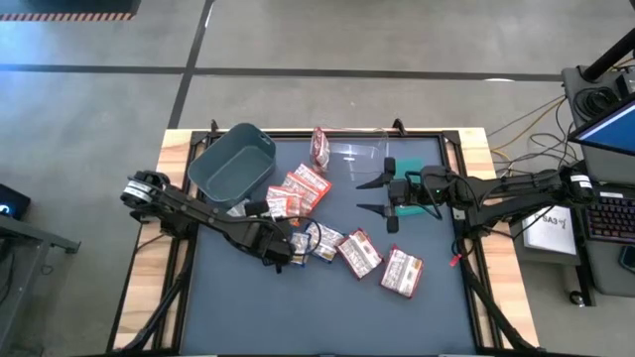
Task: Sort Maruchan noodles
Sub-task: Put the orange noodle pack into the gray bin
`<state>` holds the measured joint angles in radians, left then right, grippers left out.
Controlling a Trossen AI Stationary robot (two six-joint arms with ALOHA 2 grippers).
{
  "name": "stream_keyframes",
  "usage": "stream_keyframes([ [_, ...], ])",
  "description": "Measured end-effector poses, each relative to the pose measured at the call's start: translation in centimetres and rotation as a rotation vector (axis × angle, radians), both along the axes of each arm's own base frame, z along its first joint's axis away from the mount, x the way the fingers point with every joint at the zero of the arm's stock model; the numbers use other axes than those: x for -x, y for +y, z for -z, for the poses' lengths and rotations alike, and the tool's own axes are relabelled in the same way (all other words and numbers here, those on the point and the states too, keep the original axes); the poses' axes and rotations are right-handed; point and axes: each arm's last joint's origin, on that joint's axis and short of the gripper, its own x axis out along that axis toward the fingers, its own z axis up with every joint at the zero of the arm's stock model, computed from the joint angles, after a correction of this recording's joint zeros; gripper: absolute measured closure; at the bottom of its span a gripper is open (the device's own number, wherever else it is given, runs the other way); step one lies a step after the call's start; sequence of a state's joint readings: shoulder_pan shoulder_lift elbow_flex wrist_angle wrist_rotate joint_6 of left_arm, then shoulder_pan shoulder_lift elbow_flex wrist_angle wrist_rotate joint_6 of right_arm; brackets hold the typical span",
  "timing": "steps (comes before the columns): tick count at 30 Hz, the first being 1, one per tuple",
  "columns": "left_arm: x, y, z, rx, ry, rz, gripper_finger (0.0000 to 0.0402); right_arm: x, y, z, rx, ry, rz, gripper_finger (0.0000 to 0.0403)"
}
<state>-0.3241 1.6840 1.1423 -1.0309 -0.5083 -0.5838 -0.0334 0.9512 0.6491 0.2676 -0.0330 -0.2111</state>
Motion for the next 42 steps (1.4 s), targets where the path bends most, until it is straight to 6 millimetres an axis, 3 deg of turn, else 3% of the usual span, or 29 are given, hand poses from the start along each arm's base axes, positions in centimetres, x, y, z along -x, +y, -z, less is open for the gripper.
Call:
stream_keyframes([
  [2, 0.0, 0.0, 0.0, 0.008, 0.009, 0.013, 0.0391, 0.0, 0.0, 0.0, 0.000, 0.000, 0.000, 0.0200],
  [7, -0.4, -0.3, -1.0, 0.050, 0.014, 0.068, 0.0399, 0.0, 0.0, 0.0, 0.001, 0.000, 0.001, 0.0200],
  [16, -1.1, -0.8, -7.9, 0.119, -0.090, 0.231, 0.0401, 0.0, 0.0, 0.0, 0.001, 0.000, 0.001, 0.0200],
  [19, -1.0, -0.8, -9.1, 0.170, -0.155, 0.247, 0.0401, 0.0, 0.0, 0.0, 0.001, -0.001, 0.001, 0.0200],
  [25, -0.3, -0.9, -7.0, 0.261, -0.113, 0.135, 0.0373, 0.0, 0.0, 0.0, 0.001, -0.001, 0.000, 0.0200],
  [30, 0.1, -1.1, -4.5, 0.322, -0.061, 0.056, 0.0296, 0.0, 0.0, 0.0, 0.001, -0.001, 0.000, 0.0200],
  [37, 0.4, -0.6, -4.0, 0.216, -0.085, 0.007, 0.0166, 0.0, 0.0, 0.0, 0.002, -0.001, 0.000, 0.0200],
  [42, -0.2, -0.8, -2.8, 0.200, -0.108, 0.003, 0.0147, 0.0, 0.0, 0.0, 0.009, -0.001, -0.001, 0.0200],
])
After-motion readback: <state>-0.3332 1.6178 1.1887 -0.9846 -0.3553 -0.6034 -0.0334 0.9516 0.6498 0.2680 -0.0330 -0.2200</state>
